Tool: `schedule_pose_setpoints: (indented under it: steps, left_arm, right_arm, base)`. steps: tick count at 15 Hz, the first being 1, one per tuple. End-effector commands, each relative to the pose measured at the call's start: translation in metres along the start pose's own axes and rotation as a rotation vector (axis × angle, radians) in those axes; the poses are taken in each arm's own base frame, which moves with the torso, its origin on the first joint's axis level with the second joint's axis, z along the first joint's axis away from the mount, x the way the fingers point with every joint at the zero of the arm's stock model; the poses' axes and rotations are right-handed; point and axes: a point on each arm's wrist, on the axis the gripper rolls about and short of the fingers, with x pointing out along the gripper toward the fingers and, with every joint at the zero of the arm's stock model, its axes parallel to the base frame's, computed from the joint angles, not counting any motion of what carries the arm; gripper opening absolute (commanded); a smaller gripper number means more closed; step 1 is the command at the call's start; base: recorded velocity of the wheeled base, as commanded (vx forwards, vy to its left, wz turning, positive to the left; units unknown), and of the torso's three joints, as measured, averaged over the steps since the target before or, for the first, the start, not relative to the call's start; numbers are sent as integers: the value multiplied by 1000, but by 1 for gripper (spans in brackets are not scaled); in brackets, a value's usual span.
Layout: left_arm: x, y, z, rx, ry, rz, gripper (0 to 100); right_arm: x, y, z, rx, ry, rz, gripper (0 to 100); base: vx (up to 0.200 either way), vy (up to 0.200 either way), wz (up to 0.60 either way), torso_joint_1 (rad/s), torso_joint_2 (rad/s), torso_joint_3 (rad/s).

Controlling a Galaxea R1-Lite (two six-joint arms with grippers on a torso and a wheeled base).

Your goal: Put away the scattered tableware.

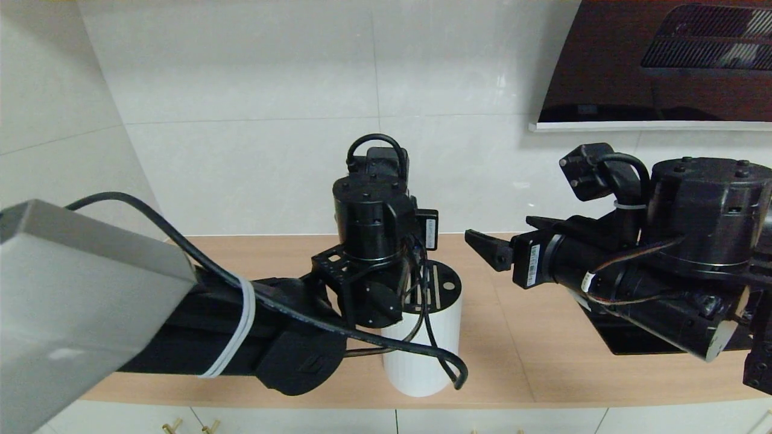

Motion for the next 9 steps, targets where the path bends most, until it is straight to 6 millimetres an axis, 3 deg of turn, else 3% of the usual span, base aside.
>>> schedule_pose_setpoints:
  steps: [1, 6, 9]
  left_arm:
    - [-10, 2, 16, -31, -36, -13, 0]
    - [-14, -4, 9, -20, -20, -30, 0]
    - [-9, -9, -7, -8, 14, -32, 0]
  right_arm:
    - [1, 0, -1, -1, 3, 0, 100]
    - [3, 0, -3, -3, 11, -2, 100]
    - [3, 0, -4, -4, 13, -2, 100]
  base:
    - [0, 0, 0, 0, 0, 0]
    - [0, 0, 0, 0, 0, 0]
    - [0, 0, 0, 0, 0, 0]
